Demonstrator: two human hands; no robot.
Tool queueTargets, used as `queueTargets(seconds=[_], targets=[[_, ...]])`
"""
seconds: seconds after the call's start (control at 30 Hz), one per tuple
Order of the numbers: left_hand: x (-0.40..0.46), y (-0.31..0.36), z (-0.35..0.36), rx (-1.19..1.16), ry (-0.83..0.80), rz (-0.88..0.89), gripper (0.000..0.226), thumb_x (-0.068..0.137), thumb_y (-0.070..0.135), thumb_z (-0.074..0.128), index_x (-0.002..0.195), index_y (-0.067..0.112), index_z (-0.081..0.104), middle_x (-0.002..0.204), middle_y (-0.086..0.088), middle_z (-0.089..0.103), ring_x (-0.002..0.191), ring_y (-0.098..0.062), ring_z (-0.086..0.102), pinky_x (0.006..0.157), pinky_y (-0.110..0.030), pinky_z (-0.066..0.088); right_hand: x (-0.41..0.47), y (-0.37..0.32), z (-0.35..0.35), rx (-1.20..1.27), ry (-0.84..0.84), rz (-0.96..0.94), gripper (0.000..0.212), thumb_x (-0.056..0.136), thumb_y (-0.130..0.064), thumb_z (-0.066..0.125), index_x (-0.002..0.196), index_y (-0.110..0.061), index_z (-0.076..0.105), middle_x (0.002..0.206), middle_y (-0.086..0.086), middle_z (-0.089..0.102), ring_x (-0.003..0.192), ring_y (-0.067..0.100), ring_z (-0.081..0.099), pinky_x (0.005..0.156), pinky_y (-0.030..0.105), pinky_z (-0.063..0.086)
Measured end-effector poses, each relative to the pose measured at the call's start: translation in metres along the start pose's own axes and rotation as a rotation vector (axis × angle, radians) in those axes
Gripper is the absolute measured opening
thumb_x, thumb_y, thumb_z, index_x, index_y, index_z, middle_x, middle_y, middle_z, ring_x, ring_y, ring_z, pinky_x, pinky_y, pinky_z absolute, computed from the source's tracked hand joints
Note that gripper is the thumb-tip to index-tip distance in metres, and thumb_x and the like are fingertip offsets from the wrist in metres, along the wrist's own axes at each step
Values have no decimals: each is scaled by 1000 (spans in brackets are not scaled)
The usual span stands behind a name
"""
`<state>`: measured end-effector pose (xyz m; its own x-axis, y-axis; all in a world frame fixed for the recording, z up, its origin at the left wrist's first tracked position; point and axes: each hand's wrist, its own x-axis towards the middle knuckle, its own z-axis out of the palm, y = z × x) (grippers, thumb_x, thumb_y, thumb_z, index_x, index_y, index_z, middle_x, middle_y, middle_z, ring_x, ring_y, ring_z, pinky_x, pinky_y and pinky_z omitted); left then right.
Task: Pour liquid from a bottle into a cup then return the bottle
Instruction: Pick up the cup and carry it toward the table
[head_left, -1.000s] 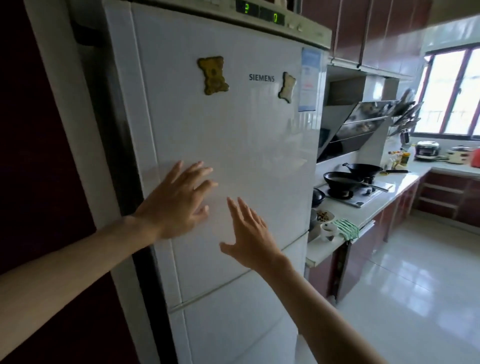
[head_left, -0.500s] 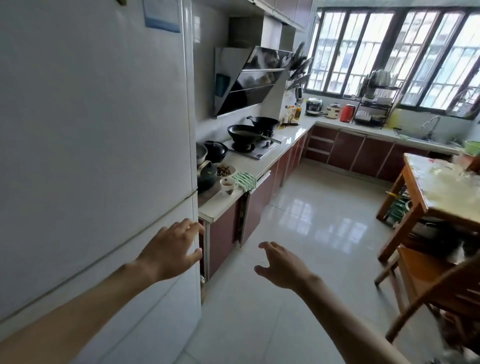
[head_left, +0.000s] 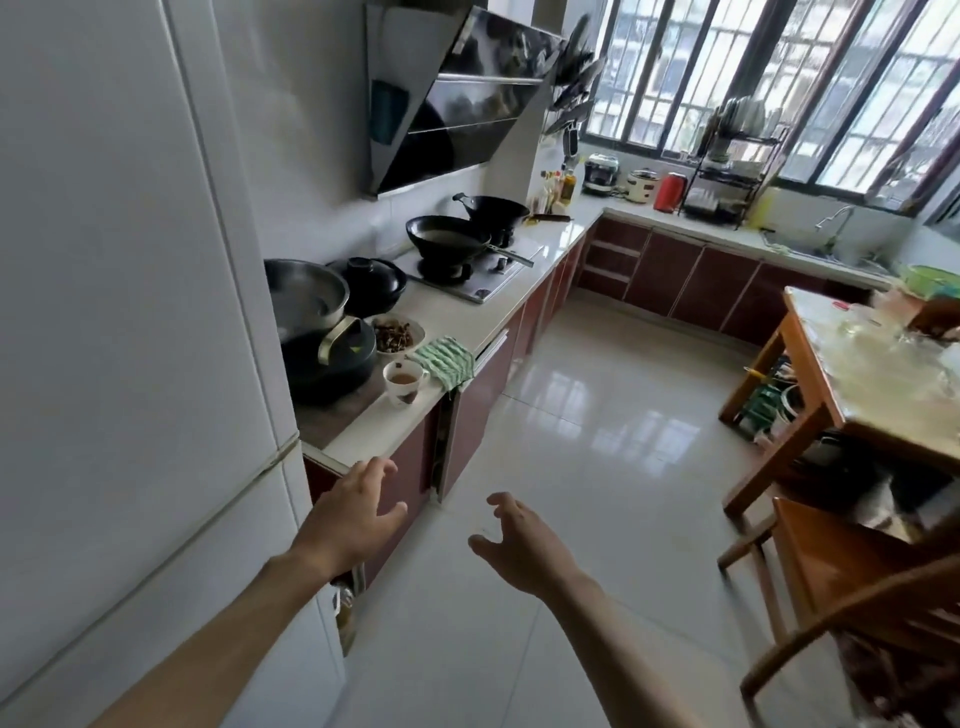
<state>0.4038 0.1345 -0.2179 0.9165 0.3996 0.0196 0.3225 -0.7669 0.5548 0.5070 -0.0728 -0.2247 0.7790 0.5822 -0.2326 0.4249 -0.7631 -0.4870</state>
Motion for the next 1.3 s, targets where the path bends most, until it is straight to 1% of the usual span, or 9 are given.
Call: queueTargets(seconds=[0.27,0.43,0.57,0.67,0.8,0.97,1.13,1.23,1.3], targets=[[124,-14,33,-76,-65,-208,47,90,39,58,130,24,40,136,0,48,115,-18,53,91,-36,48,135,21,1,217,-72,84,64,94,-42,64,146,-18,35,146,9,53,127,27,56,101,37,47],[204,-37,63,-131,-63,-380,51,88,37,60,132,25,37,135,-1,47,115,-19,53,91,-37,50,230,47,6,270,-145,37,61,91,-39,65,140,-16,38,132,8,58,99,20,58,82,31,50],[257,-45,82,-187,-11,-505,57,88,31,64,135,20,35,128,-2,47,107,-18,54,84,-31,50,317,58,0,305,-247,-31,76,83,-37,64,147,-18,29,135,9,53,94,17,56,75,32,49],[295,-50,82,-251,29,-630,64,85,26,67,138,19,31,127,-3,46,103,-19,56,81,-34,53,378,53,-15,233,-334,-110,71,82,-30,59,145,-17,30,134,5,50,102,27,63,77,37,51],[329,-52,84,-323,99,-697,71,84,20,70,141,17,28,131,-5,47,102,-18,57,76,-30,52,431,37,-32,142,-354,-232,59,89,-22,56,143,-12,33,136,9,47,118,33,56,83,40,49],[363,-71,98,-343,130,-724,84,81,22,76,145,20,21,134,-1,42,101,-17,57,74,-30,53,487,19,-28,81,-332,-319,76,84,-30,70,145,-13,28,143,8,39,112,34,59,75,40,50],[396,-98,111,-341,140,-737,100,76,17,80,151,12,13,147,-13,38,124,-27,51,95,-41,52,523,0,-10,24,-379,-357,106,81,-32,78,158,-11,9,159,8,23,132,33,48,91,44,50],[413,-111,115,-380,104,-734,104,80,16,76,154,20,3,155,-8,32,131,-26,48,102,-43,45,540,-12,1,-24,-444,-326,108,82,-32,78,158,-12,4,158,8,22,131,34,48,91,42,49],[419,-120,117,-372,83,-685,100,80,18,76,153,24,8,154,-3,35,134,-22,44,105,-43,44,549,-17,8,-56,-464,-297,106,83,-34,78,158,-11,6,155,8,26,129,35,50,91,43,50]])
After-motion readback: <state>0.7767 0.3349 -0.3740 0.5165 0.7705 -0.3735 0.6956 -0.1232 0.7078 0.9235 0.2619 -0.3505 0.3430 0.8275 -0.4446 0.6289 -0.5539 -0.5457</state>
